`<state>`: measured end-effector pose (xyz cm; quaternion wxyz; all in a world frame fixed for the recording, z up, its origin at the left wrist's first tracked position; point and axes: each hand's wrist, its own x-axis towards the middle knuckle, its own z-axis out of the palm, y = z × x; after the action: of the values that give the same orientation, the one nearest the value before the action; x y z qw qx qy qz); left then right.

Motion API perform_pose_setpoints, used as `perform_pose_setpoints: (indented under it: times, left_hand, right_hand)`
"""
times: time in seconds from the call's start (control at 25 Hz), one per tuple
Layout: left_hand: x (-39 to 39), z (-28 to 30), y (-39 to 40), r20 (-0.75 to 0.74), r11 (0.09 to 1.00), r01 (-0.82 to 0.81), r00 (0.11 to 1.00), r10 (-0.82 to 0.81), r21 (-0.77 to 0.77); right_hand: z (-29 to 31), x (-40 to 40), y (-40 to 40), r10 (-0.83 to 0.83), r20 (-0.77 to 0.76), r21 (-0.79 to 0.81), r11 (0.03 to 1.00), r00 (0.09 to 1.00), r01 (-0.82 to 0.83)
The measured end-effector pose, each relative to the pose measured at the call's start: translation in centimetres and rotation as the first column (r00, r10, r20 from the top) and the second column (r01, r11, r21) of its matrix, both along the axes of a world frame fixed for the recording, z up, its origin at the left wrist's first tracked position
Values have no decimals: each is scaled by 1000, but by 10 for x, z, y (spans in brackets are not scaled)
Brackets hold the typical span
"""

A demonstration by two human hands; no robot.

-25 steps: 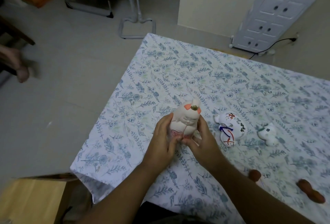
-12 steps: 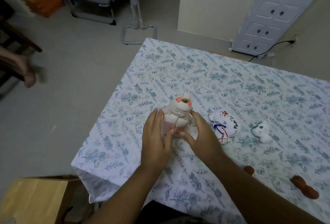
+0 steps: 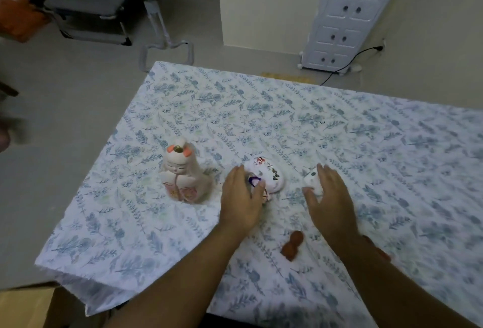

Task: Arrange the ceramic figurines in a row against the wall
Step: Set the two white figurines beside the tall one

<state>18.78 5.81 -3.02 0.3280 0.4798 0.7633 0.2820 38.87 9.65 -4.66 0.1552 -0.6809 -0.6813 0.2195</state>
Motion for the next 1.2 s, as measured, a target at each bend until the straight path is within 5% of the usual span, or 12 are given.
perform_pose_setpoints:
  times: [0.2, 0.52, 0.88, 1.0, 1.2]
  left_hand:
    - [16, -29, 39, -109, 961, 0, 994, -31, -276]
    - [32, -37, 45, 168, 996, -80, 983, 74, 27]
    - [17, -20, 45, -168, 992, -18, 985, 38, 122]
    - [27, -24, 41, -154, 995, -17, 988, 32, 98]
    - [20, -28, 33, -67, 986, 48, 997, -38, 159]
  right_hand:
    - [-27, 17, 31, -83, -59, -206, 976, 995, 70]
    - [-31, 14, 40, -20, -264, -132, 991, 964, -15]
    - [-20, -27, 57, 286, -6, -79, 955, 958, -285]
    - [-23, -33, 58, 298, 35, -103, 951, 954, -293]
    - [-29, -33, 58, 290, -123, -138, 942, 949, -305]
